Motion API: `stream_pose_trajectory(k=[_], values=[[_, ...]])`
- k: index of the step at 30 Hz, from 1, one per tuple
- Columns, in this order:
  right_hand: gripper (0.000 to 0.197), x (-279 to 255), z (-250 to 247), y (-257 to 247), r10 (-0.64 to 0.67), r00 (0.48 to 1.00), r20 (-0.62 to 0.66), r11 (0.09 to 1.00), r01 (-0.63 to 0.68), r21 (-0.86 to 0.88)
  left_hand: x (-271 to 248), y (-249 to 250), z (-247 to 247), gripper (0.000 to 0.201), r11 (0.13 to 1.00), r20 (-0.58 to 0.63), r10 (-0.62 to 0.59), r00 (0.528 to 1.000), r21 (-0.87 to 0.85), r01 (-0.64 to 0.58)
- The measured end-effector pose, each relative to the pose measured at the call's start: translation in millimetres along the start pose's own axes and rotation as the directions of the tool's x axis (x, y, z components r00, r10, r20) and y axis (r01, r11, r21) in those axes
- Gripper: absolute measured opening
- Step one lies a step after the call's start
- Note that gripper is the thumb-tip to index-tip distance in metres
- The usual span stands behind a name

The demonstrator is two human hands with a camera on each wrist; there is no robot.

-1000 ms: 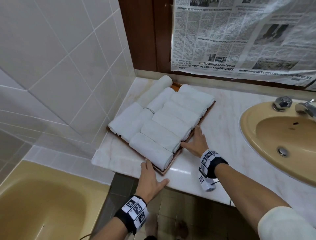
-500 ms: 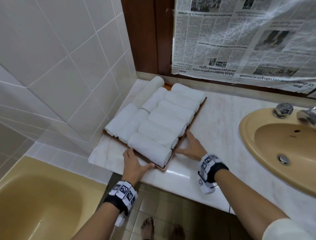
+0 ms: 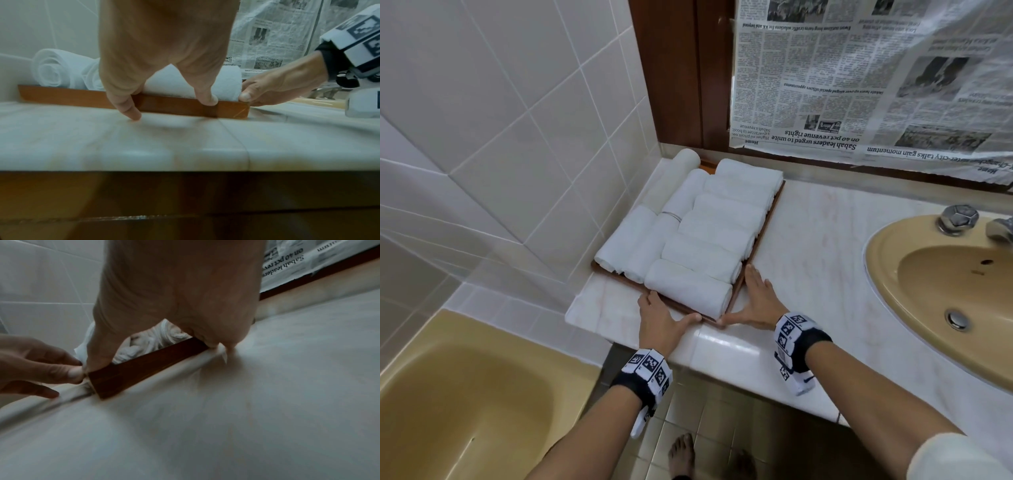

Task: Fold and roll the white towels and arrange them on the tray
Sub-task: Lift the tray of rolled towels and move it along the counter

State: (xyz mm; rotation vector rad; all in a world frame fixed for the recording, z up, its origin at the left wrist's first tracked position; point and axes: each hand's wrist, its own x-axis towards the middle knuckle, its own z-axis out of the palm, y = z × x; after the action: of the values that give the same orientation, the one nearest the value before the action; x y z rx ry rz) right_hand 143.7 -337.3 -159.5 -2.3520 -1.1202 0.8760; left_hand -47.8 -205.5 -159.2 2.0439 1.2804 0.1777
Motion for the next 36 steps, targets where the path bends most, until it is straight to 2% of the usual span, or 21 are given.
stream_pose_trajectory(k=[3, 9, 13, 17, 19, 24, 30, 36], values=[[0.148, 11, -13, 1, -0.022, 0.999, 0.032, 1.000, 0.022, -0.016, 5, 6, 6, 0.119, 0.999, -0.032, -0.033, 0.999, -0.035, 0.032], [0.146, 36, -35, 0, -0.014, 0.997, 0.077, 1.000, 0.014, 0.000, 19, 18, 11, 0.144, 0.967, -0.039, -0.163, 0.986, -0.205, 0.152], [0.145, 38, -35, 3, -0.052, 0.998, 0.042, 0.997, 0.049, 0.059, 27, 18, 8, 0.151, 0.962, -0.044, -0.208, 0.977, -0.191, 0.196], [0.144, 32, -24, 10, -0.068, 0.995, -0.074, 0.989, 0.077, 0.127, 24, 15, 8, 0.151, 0.975, -0.064, -0.197, 0.978, -0.114, 0.189], [0.139, 18, -8, 13, -0.102, 0.991, -0.086, 0.988, 0.111, 0.108, 23, 14, 8, 0.151, 0.980, -0.066, -0.191, 0.979, -0.066, 0.186], [0.113, 10, 16, 14, -0.085, 0.971, -0.222, 0.989, 0.110, 0.100, 24, 9, 9, 0.153, 0.983, -0.121, -0.177, 0.977, 0.026, 0.181], [0.108, 14, 19, 7, -0.075, 0.963, -0.259, 0.991, 0.102, 0.092, 28, 7, 9, 0.155, 0.987, -0.135, -0.161, 0.978, -0.009, 0.161], [0.113, 12, 18, 5, -0.023, 0.976, -0.217, 0.992, 0.049, 0.115, 26, 7, 2, 0.147, 0.989, -0.109, -0.149, 0.983, -0.018, 0.148]])
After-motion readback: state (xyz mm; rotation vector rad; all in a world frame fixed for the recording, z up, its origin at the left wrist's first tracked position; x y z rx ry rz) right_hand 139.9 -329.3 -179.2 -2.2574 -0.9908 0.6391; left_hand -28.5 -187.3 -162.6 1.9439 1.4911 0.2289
